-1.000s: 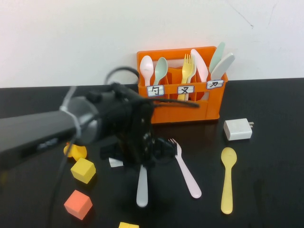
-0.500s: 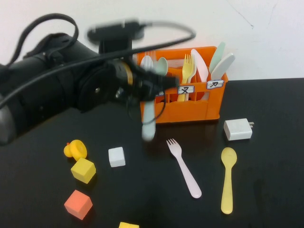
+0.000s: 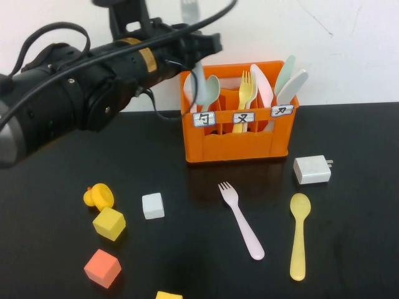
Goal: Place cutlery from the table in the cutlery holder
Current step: Place the fork on the box
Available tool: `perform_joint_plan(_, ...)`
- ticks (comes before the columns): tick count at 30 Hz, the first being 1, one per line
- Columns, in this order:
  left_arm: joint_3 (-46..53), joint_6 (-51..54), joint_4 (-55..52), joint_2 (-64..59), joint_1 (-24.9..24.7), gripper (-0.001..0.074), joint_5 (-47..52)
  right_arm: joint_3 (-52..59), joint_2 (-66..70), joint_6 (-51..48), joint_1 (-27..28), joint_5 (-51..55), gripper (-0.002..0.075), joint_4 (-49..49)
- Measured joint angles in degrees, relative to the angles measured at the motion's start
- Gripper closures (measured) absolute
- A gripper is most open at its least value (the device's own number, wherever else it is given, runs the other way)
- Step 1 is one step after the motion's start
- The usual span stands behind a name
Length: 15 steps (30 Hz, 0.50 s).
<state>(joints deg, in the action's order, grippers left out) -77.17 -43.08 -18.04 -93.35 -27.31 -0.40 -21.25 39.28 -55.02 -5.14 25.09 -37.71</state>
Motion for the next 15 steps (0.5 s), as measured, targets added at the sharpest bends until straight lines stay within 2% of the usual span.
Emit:
perform_joint_plan(7, 0.0, -0.39, -1.35, -4.34, 1.79, 0.0638, -8.24, 0.0, 0.0, -0.83, 0.0, 0.0, 0.0729, -0.13)
perform_joint_plan(15, 0.0, -0.39, -2.42, -8.47, 1.79, 0.0638, -24.74, 0.0, 0.0, -2.75, 0.0, -1.38, 0.0729, -0.13)
